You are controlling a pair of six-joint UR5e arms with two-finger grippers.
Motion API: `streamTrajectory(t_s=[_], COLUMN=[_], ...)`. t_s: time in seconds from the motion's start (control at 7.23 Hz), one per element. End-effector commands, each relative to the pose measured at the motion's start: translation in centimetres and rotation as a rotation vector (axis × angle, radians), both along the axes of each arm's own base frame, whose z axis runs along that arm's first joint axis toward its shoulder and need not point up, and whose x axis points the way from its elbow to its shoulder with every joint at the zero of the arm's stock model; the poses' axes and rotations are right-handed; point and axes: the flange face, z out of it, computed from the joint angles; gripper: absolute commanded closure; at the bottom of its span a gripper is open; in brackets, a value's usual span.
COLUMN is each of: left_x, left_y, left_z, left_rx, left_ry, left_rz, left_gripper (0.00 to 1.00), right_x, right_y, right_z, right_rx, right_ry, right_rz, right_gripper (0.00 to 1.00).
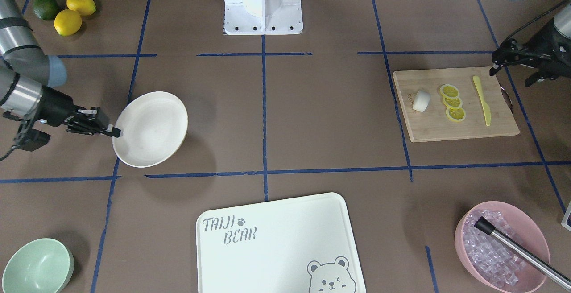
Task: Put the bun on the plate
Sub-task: 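Slide the white plate with the right gripper toward the table centre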
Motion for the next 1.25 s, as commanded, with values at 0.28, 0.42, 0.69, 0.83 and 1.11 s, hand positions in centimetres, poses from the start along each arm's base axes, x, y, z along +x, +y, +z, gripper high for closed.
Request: streamTrajectory(t_s=[0.28, 0.42, 0.69, 0.83, 1.11], left_x=[0.0, 0.1, 0.1, 0.1, 0.1], left_y=[0.0, 0.1, 0.0, 0.0, 0.0], left_z=[0.1, 0.1, 0.2, 0.2, 0.3], left_rx=[-0.002, -0.001, -0.004, -0.004, -0.007], left_ry=[-0.001, -0.001, -0.002, -0.002, -0.003], left_rz=[0.000, 0.002, 0.001, 0.002, 0.001], left_gripper=[0.00, 0.00, 0.00, 0.00, 0.00], right_x=[-14.4, -15.4, -17.2, -17.2, -17.7], right_y=[2.1, 2.4, 2.7, 2.7, 2.8], right_z=[-8.8, -9.2, -11.4, -12.3, -13.1], right_rx=[-0.047, -0.048, -0.053, -0.053, -0.055], right_ry=[-0.003, 0.007, 0.028, 0.030, 0.038], right_rz=[0.056, 0.059, 0.069, 0.069, 0.062], right_gripper=[1.00, 1.00, 1.00, 1.00, 1.00])
